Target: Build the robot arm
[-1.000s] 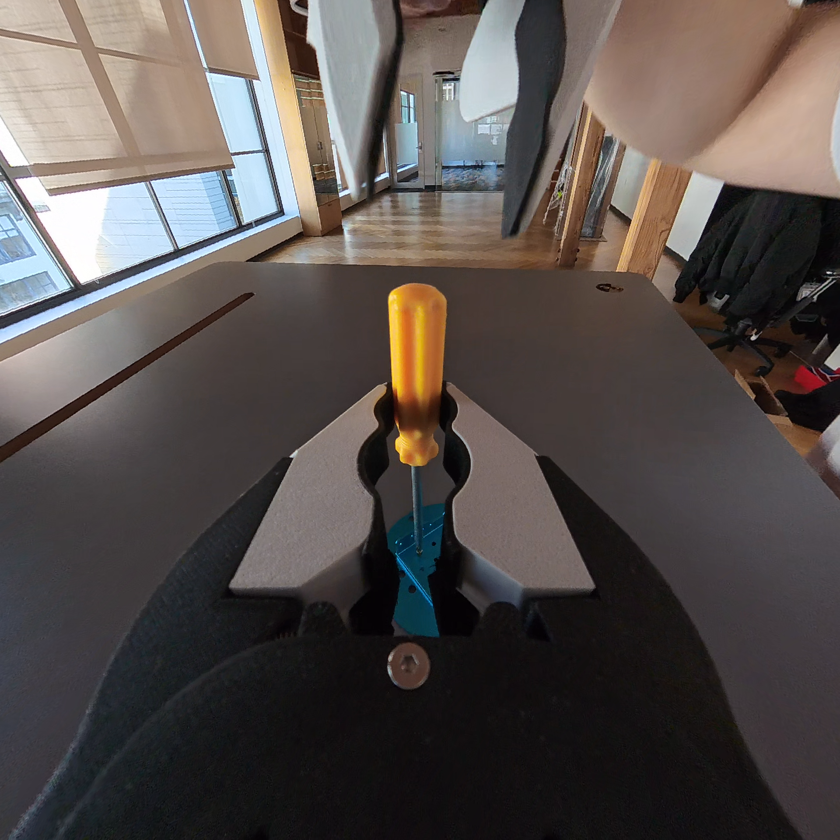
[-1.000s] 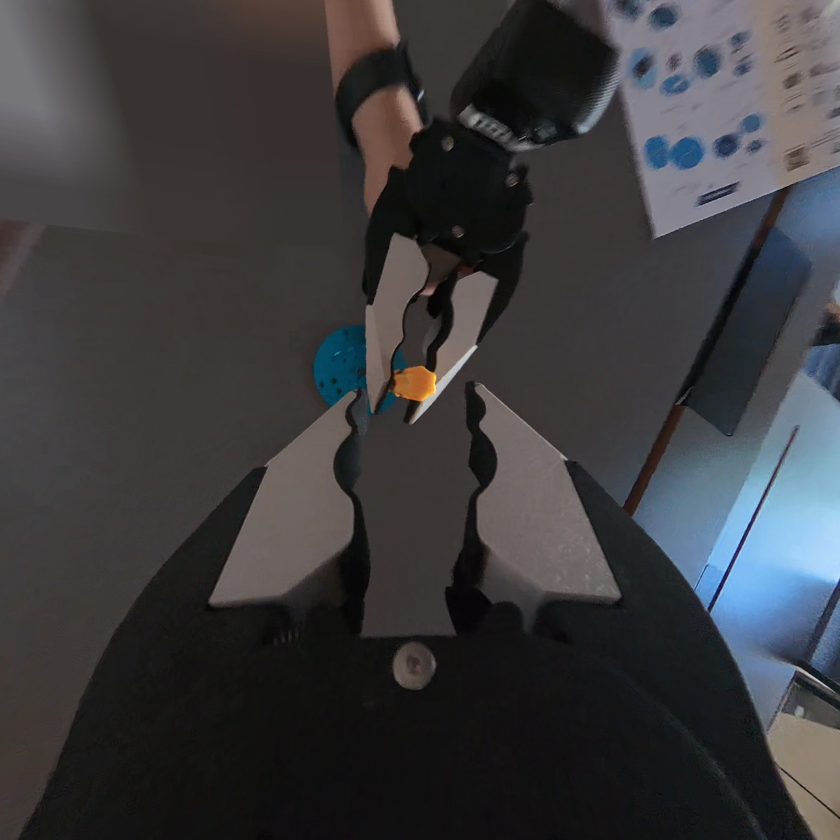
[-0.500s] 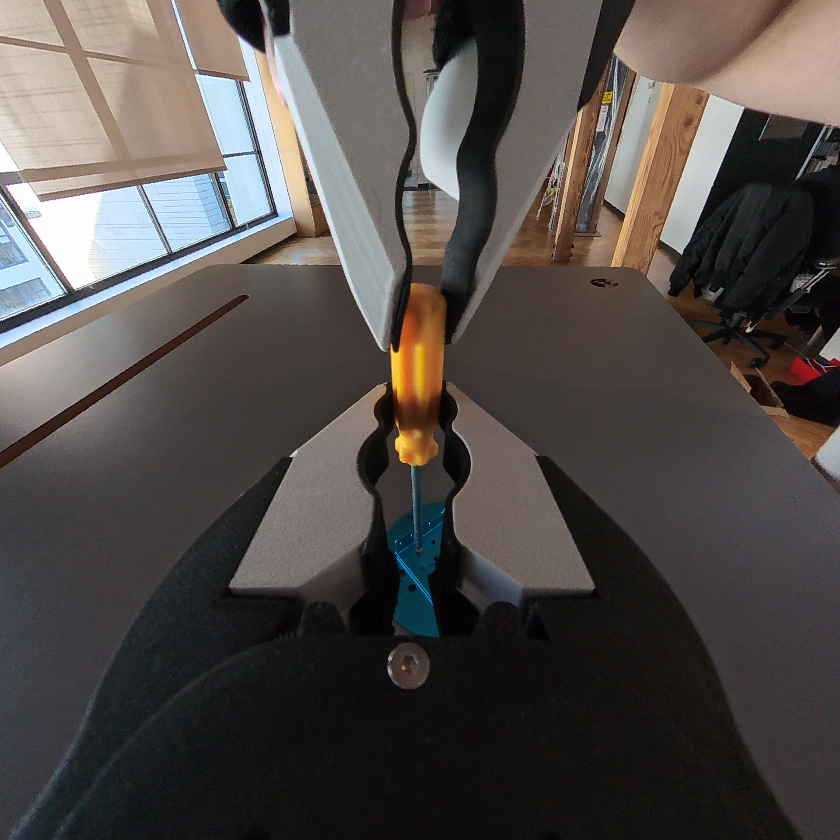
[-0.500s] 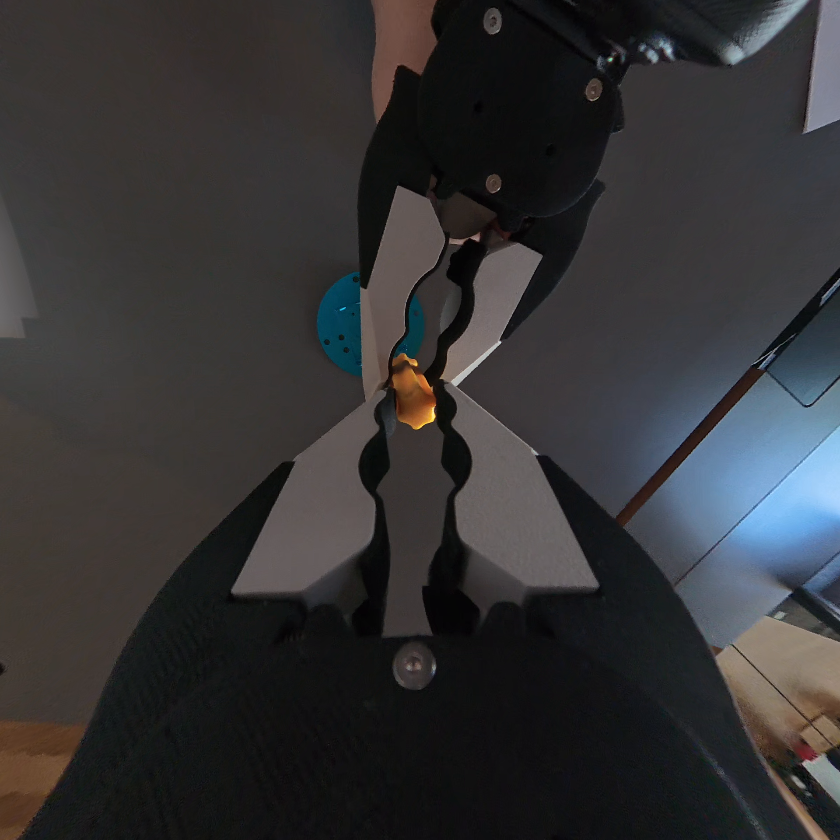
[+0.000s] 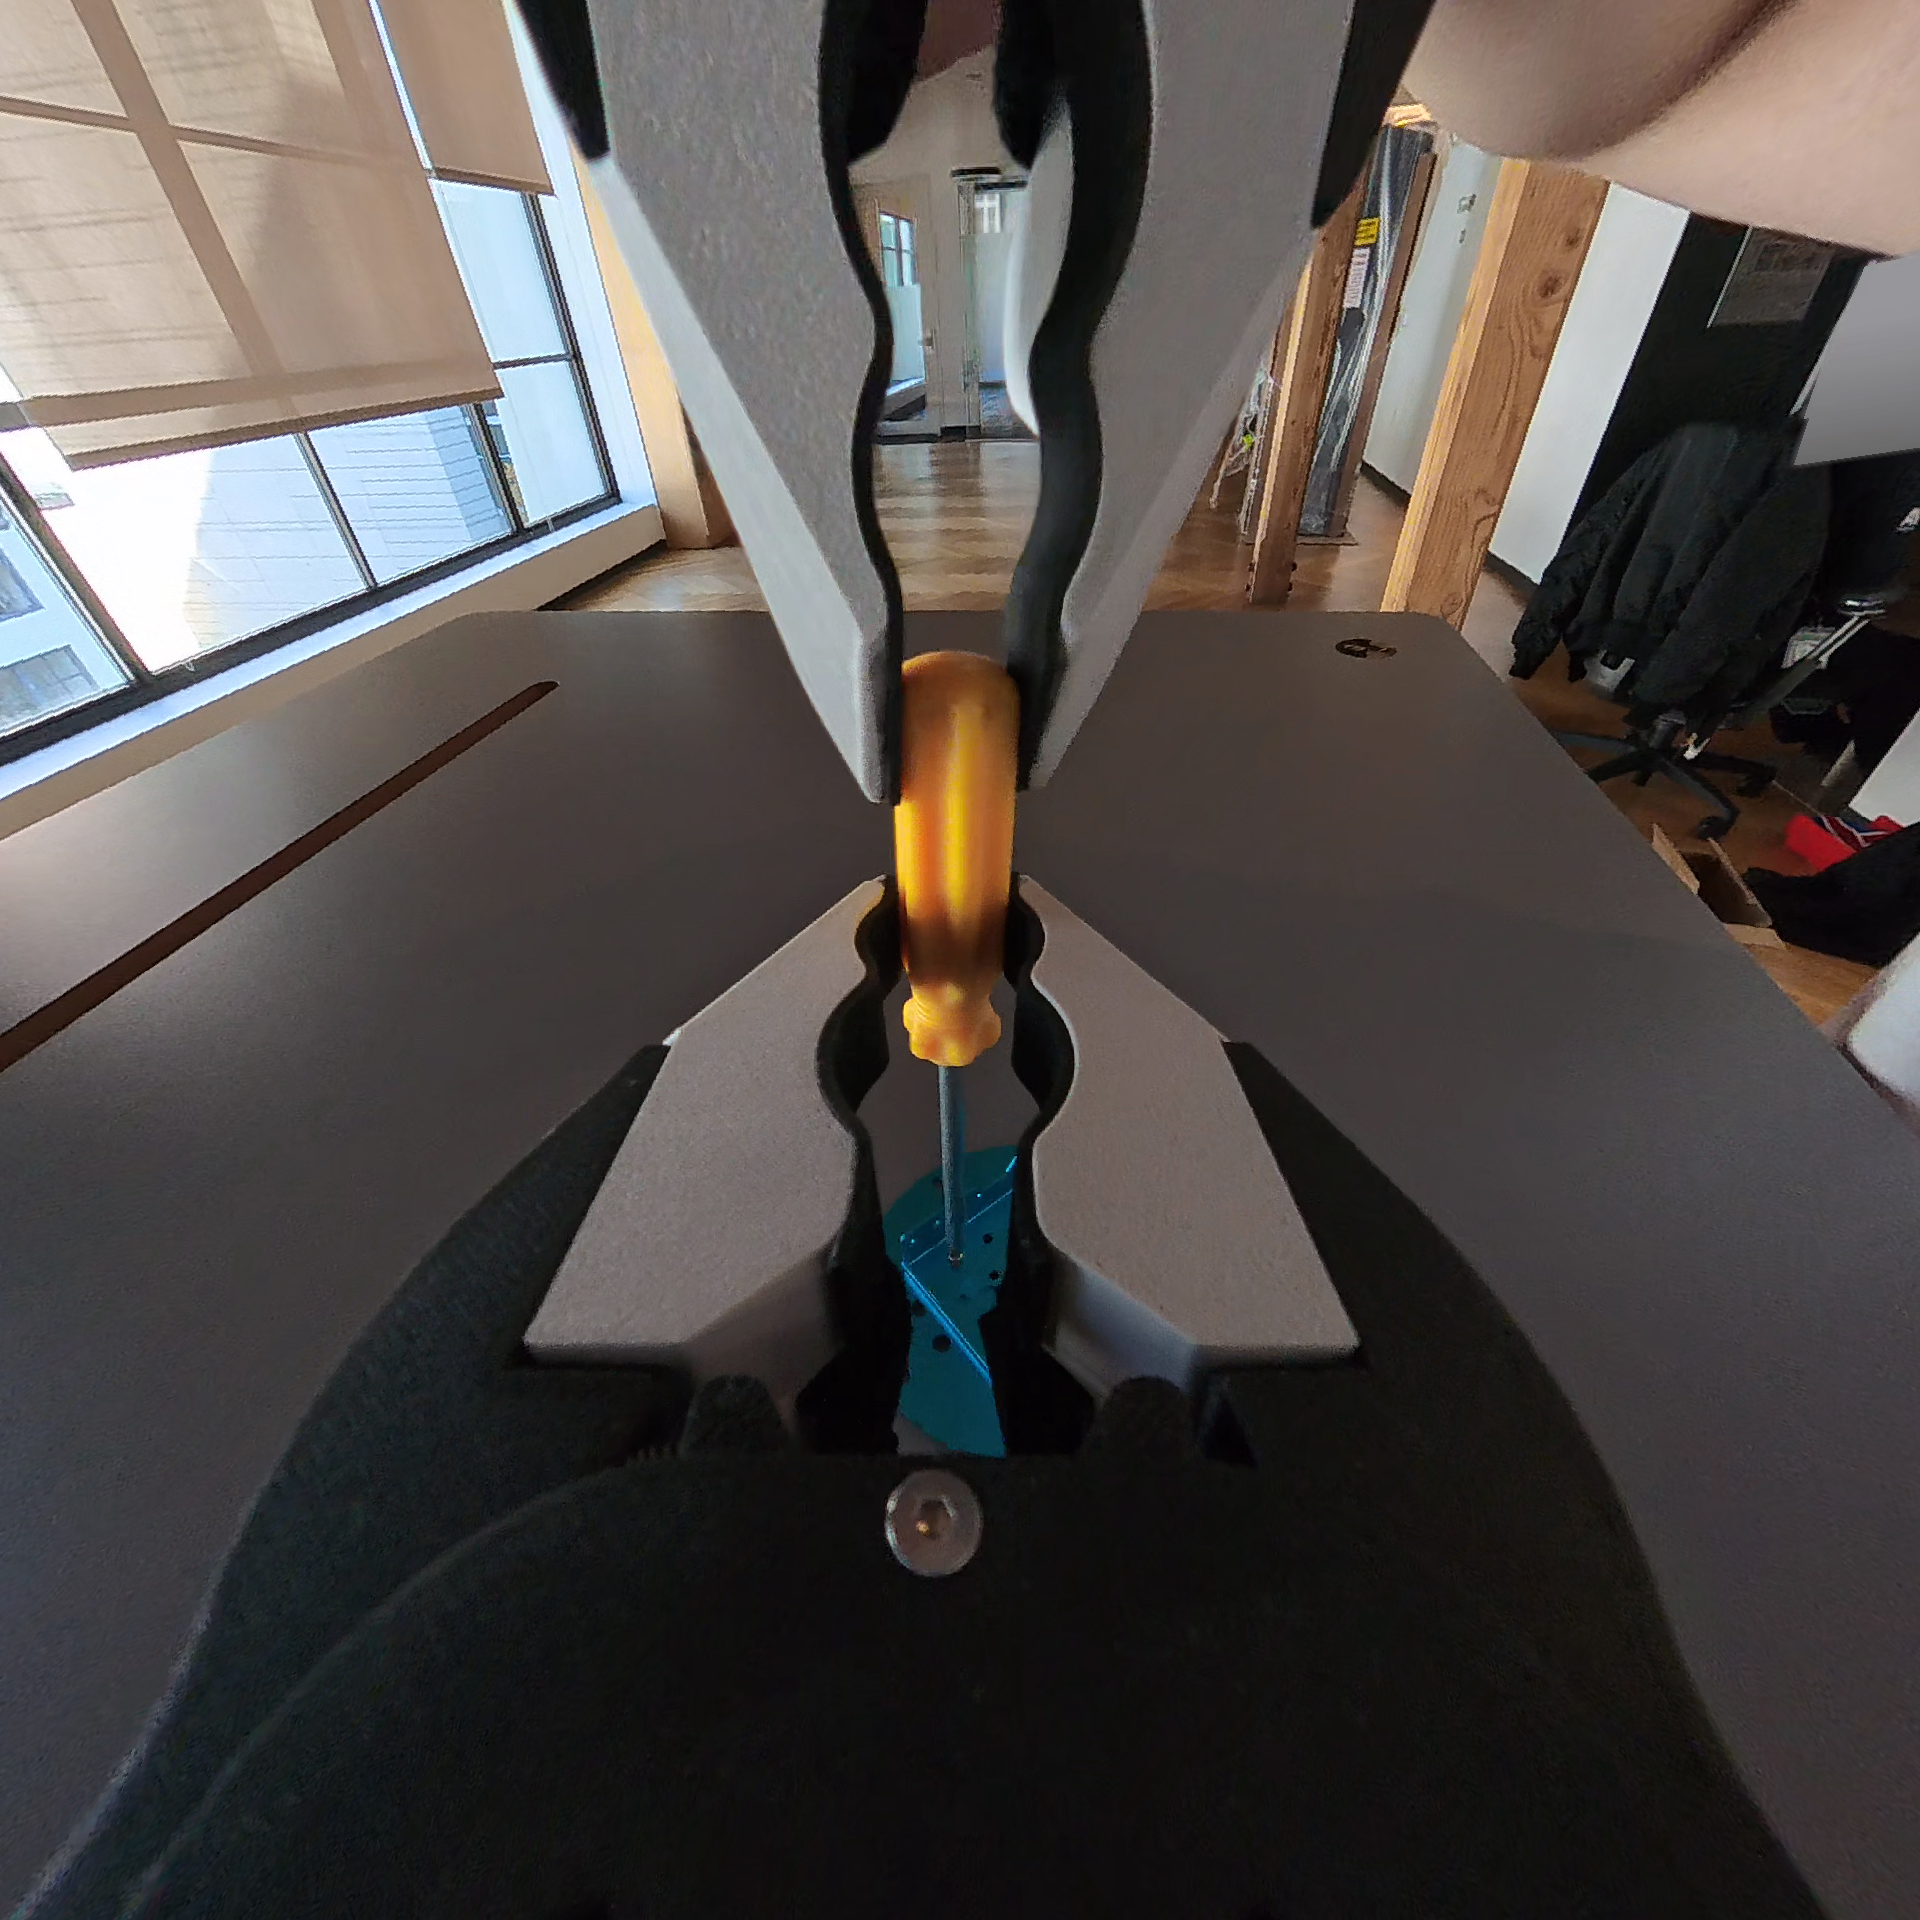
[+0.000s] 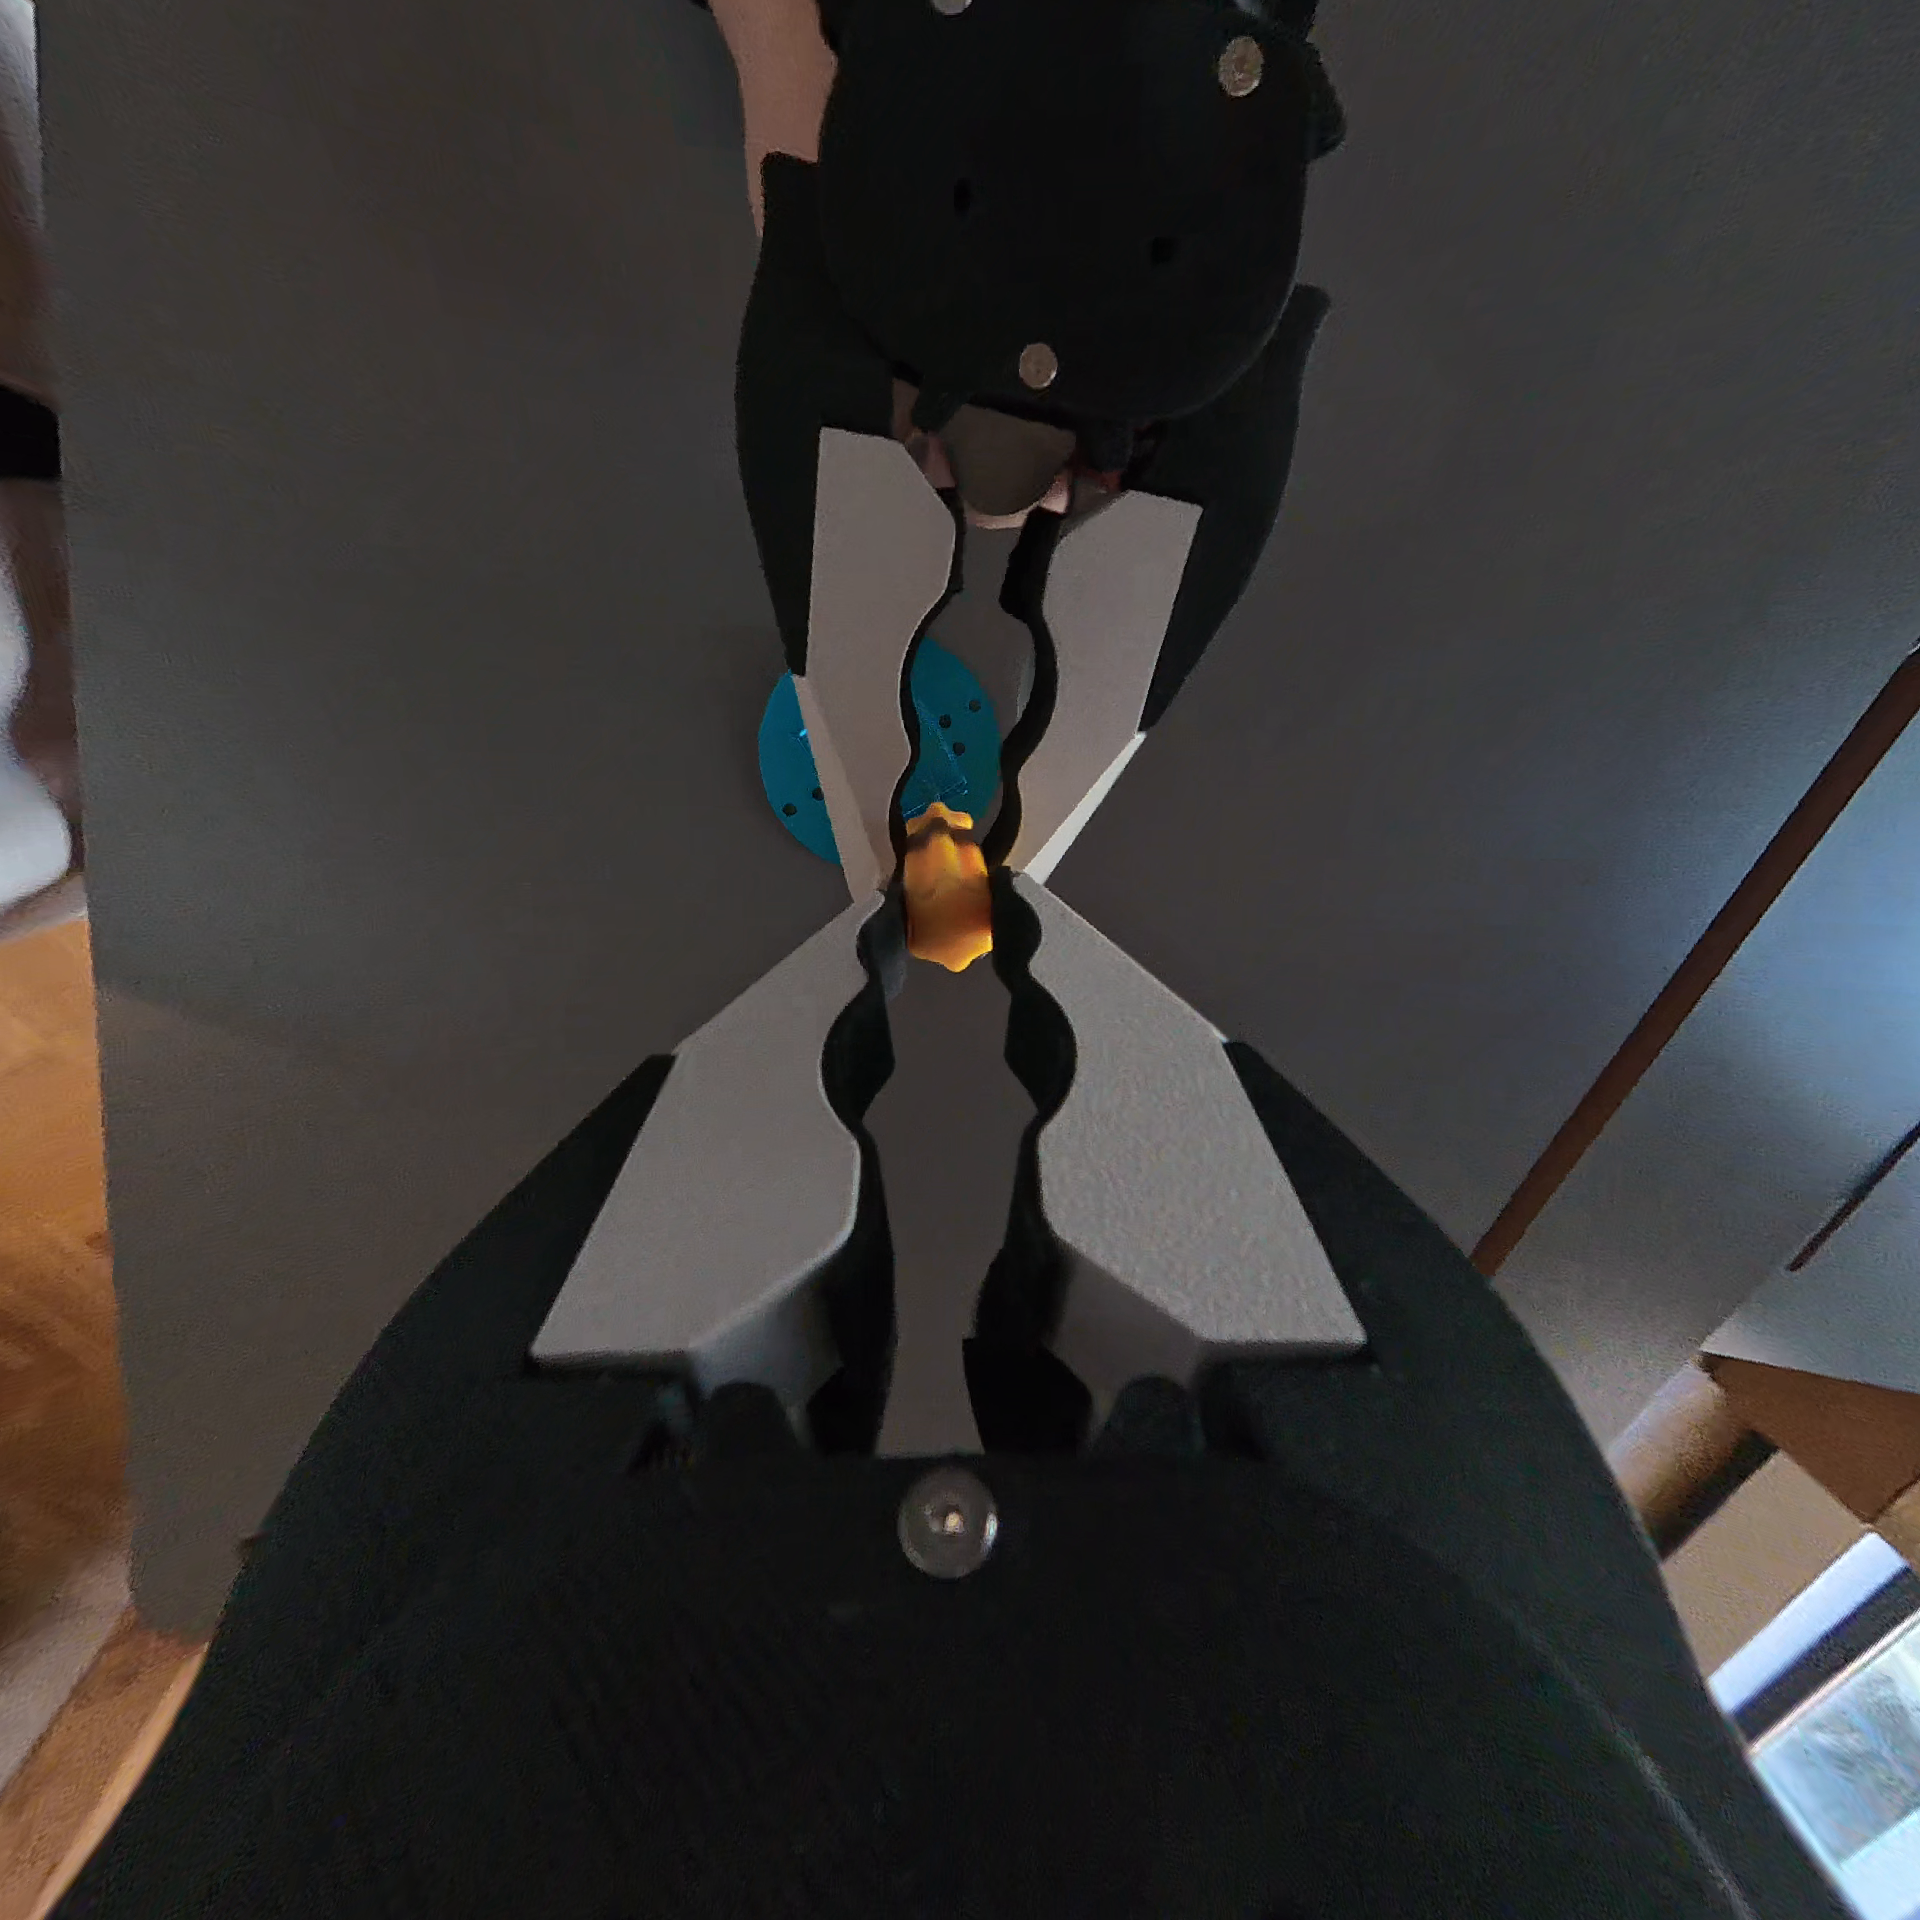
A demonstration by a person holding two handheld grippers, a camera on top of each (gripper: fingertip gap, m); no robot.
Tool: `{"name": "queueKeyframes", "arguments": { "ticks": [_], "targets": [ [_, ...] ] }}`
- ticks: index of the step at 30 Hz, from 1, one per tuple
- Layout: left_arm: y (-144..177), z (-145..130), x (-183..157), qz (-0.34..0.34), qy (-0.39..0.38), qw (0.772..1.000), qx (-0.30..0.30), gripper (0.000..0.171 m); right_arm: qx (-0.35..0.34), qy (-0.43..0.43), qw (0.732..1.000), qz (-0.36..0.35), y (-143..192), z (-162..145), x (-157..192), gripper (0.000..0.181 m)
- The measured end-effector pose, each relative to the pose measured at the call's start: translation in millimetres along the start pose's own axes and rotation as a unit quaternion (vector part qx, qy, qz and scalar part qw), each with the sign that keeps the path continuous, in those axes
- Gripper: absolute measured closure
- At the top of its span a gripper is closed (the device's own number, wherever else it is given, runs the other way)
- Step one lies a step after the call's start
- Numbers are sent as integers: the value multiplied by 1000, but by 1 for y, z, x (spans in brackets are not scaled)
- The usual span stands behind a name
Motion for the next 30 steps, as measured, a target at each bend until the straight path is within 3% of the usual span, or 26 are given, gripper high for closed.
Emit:
{"name": "queueKeyframes", "arguments": {
  "ticks": [12,17,20,24,30],
  "targets": [
    [0,0,2,2,7,1000,-3,156,5,-49,998,25,-2,1,-2,166],
    [0,-1,2,-3,5,1000,-6,156,39,98,994,-34,-2,-1,-3,158],
    [0,0,2,-3,5,1000,-5,156,55,126,990,-32,-4,-4,-2,161],
    [0,-1,2,-3,6,1000,-5,156,57,113,992,-20,-7,-2,-3,163],
    [-1,0,0,-6,1,1000,-3,156,59,6,998,35,-8,-4,1,165]
  ]
}}
Point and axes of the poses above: each gripper's, where its closed fingertips meet, y back along the fingers, z out of its top, x = y × z across the jaws, the point moved 1 cm from there along y, back along the fingers, and after that the axes turned 11 degrees about x, right-handed, at the moved point
